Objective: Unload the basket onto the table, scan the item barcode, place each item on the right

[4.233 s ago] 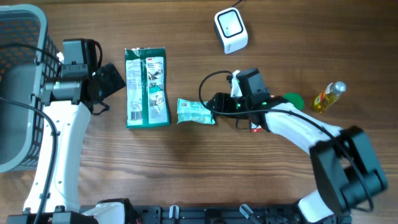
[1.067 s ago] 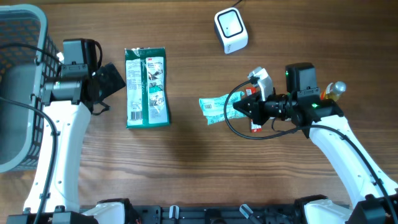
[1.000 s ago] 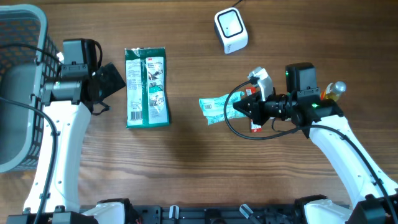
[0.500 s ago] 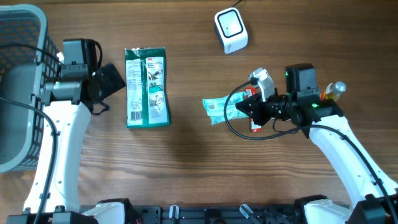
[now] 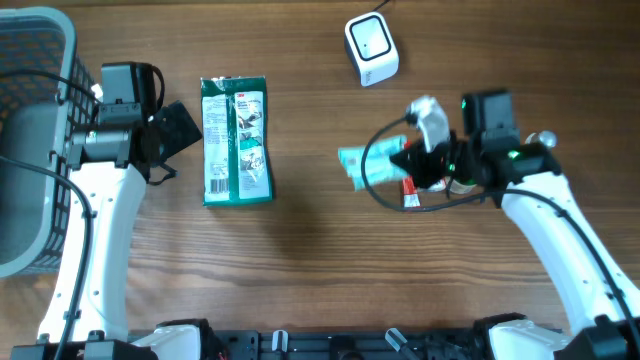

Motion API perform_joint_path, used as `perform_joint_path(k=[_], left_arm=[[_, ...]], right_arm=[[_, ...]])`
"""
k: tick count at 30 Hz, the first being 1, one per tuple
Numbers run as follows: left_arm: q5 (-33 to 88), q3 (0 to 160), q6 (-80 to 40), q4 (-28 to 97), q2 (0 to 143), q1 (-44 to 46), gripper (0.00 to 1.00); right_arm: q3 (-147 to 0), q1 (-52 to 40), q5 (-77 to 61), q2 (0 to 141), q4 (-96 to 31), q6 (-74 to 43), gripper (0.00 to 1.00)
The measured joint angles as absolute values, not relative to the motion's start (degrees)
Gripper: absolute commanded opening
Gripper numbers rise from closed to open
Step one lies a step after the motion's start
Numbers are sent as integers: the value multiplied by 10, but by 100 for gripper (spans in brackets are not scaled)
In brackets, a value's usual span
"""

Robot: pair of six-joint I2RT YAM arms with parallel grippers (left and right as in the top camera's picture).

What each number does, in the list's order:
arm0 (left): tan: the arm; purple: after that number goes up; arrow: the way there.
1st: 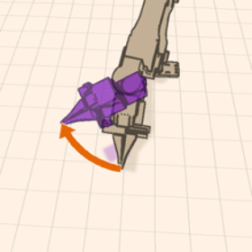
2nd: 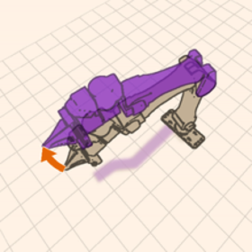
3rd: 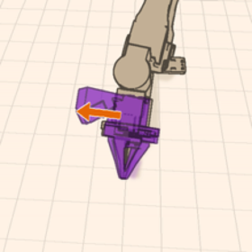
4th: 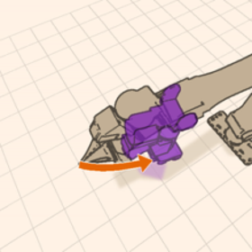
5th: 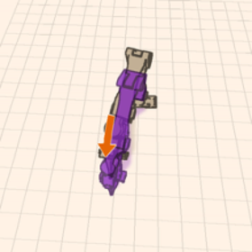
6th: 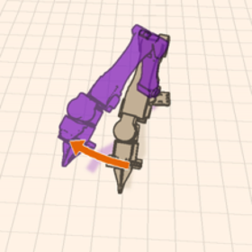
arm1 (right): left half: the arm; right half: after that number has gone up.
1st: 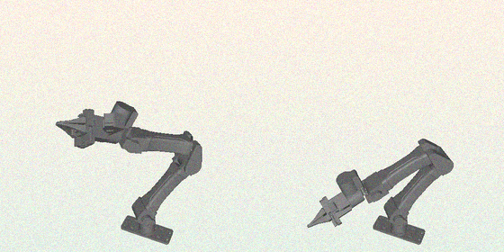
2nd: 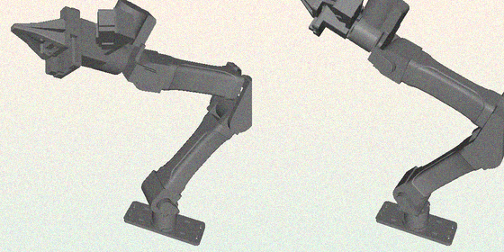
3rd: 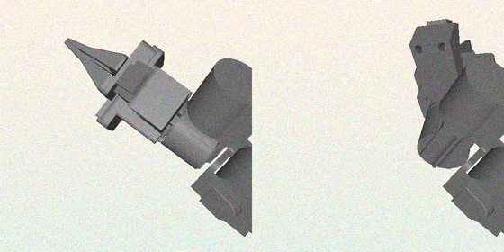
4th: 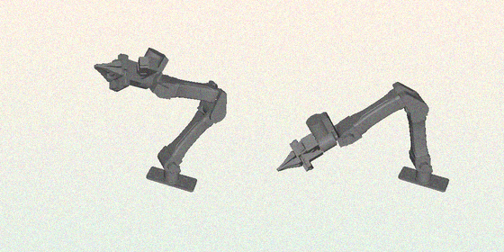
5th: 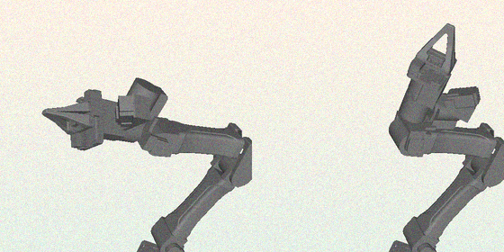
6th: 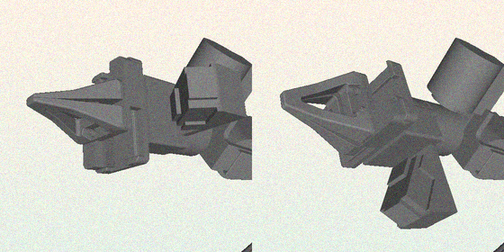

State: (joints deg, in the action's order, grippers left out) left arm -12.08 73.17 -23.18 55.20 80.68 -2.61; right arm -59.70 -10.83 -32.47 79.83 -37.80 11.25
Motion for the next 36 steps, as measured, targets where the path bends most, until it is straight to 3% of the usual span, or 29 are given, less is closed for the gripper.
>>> perform_joint_path(k=[5, 10, 18, 36], left_arm=[[-121, 732, -232, 552, 807, -26, 100], [-121, 732, -232, 552, 807, -26, 100], [-121, 732, -232, 552, 807, -26, 100], [-121, 732, -232, 552, 807, -26, 100]], right_arm=[[-745, -109, -265, 800, -467, 145, 4], [-835, -127, -174, 800, -461, 192, 4], [-844, -185, 8, 853, -341, 286, 4], [-844, -240, 335, 1144, 44, 542, 4]])
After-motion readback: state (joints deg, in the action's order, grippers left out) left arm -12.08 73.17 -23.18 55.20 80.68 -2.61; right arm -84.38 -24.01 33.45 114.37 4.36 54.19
